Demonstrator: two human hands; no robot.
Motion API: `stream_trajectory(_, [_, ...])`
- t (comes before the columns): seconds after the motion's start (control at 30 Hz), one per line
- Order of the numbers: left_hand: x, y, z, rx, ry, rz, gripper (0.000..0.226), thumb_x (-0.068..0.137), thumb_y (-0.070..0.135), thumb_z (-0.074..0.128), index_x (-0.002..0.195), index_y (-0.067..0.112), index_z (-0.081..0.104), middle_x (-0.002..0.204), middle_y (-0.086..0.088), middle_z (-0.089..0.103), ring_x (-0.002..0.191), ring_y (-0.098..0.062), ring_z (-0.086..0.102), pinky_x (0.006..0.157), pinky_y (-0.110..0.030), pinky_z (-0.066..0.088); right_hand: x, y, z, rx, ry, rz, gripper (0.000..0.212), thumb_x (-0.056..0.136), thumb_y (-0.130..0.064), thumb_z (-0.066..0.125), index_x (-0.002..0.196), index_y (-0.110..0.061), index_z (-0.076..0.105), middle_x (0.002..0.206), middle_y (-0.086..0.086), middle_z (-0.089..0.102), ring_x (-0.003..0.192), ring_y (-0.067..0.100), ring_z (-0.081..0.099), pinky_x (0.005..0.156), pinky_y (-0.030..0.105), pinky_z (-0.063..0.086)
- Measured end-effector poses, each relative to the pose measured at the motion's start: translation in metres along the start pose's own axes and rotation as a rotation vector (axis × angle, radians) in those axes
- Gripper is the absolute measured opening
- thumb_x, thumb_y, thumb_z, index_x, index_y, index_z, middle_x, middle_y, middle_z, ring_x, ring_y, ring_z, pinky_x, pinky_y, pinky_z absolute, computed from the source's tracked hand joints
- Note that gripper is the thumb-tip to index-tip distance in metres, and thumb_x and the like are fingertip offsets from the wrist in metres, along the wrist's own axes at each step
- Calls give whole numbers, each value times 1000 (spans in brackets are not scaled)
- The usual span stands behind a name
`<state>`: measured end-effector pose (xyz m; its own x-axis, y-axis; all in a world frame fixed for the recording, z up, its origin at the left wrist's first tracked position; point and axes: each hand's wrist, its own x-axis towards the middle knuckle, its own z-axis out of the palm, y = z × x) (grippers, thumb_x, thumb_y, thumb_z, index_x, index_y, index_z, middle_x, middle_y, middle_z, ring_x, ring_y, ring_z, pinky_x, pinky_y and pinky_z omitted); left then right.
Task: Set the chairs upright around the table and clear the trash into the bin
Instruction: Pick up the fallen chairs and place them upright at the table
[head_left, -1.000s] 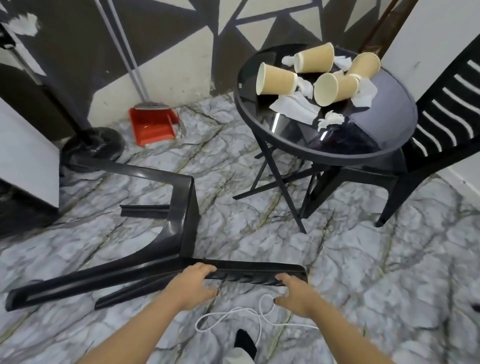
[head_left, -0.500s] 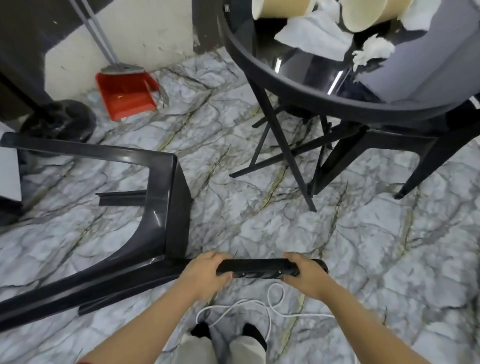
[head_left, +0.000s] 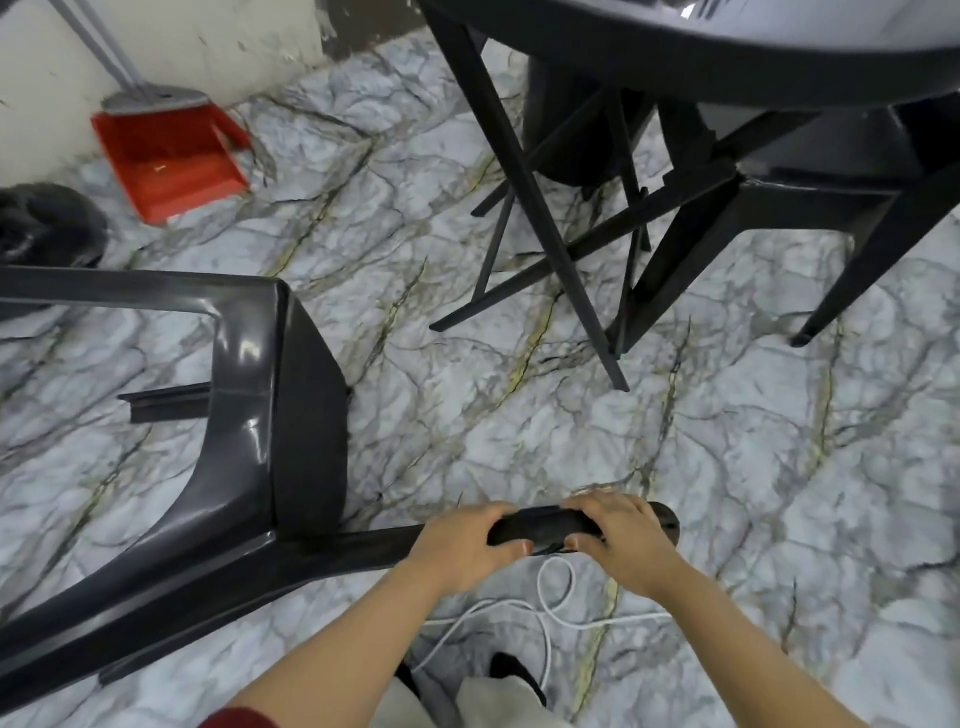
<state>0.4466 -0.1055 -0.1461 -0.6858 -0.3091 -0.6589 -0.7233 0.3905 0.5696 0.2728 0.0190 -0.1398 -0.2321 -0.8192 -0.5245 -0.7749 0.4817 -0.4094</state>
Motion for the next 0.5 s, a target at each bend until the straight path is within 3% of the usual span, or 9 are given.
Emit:
stream_trajectory(0.3, [0, 8, 11, -85, 94, 68, 50, 81, 45, 62, 128, 33, 50, 121, 9, 61, 110, -11, 54, 98, -34, 40, -11, -6, -4, 3, 55, -47, 39, 90, -40, 50, 129, -33, 45, 130, -13, 52, 122, 10, 40, 101, 26, 17])
stream_trajectory(0.5, [-40, 28, -14, -204, 254, 154, 46, 78, 43, 67, 122, 33, 57, 107, 16, 62, 100, -2, 54, 86, -13, 40, -40, -35, -56, -112, 135, -117, 41, 91, -45, 45, 131, -33, 43, 130, -13, 52, 122, 11, 40, 100, 29, 19])
